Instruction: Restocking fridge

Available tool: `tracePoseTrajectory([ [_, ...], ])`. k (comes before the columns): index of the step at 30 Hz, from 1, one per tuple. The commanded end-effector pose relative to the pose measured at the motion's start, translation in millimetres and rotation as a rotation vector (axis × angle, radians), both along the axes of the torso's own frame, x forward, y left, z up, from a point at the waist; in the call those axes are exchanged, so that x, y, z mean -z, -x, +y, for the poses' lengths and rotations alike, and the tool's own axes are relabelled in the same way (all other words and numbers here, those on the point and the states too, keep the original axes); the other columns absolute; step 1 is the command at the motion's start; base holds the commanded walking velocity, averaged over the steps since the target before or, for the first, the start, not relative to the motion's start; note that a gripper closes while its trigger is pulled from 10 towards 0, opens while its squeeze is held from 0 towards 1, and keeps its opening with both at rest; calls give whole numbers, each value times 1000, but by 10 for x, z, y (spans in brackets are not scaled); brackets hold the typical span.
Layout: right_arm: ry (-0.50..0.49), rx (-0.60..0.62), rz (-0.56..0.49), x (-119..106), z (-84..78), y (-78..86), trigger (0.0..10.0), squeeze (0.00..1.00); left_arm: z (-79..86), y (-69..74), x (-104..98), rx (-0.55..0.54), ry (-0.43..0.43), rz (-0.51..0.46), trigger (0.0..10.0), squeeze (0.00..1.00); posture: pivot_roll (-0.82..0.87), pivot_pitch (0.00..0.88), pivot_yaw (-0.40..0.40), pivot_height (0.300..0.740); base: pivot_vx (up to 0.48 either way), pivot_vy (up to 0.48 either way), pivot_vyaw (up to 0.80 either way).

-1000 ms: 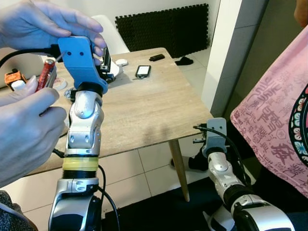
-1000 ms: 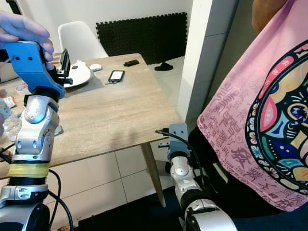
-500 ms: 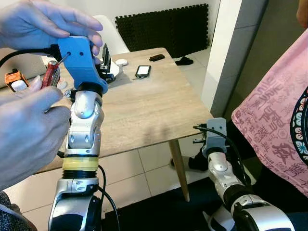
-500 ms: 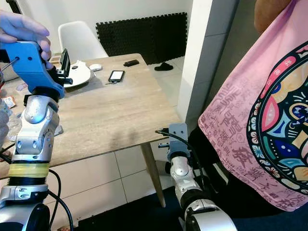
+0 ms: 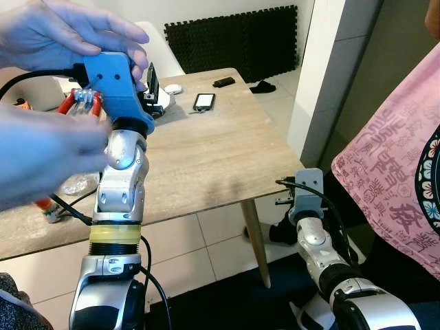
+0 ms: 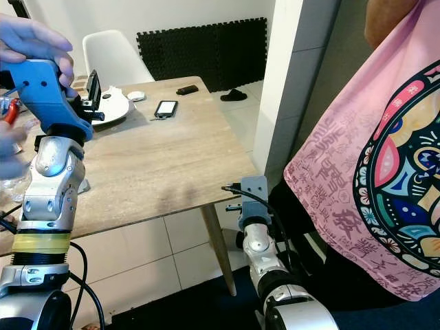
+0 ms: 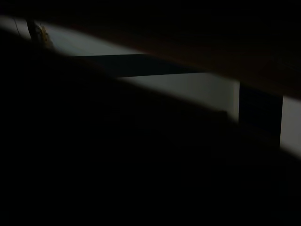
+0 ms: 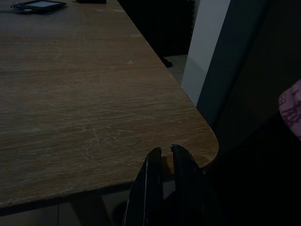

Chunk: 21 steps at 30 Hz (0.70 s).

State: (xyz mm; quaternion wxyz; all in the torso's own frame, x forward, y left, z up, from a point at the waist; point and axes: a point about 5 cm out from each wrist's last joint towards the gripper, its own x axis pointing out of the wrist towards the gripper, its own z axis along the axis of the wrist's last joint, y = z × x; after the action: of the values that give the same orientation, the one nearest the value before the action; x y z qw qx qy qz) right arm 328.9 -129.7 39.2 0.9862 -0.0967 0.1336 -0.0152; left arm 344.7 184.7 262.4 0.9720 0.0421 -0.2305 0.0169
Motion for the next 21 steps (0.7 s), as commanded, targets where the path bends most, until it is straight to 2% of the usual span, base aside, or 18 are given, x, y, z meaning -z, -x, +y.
tracePoseTrajectory([
  [1,5,2,64,131,2,89,10000,0,15,-23,57,-5,5,32,10000,0,90,0,24,740,0,0,0],
  [21,6,5,64,130,-4,88,10000,0,22,-22,54,-8,5,31,10000,0,91,0,24,740,0,0,0],
])
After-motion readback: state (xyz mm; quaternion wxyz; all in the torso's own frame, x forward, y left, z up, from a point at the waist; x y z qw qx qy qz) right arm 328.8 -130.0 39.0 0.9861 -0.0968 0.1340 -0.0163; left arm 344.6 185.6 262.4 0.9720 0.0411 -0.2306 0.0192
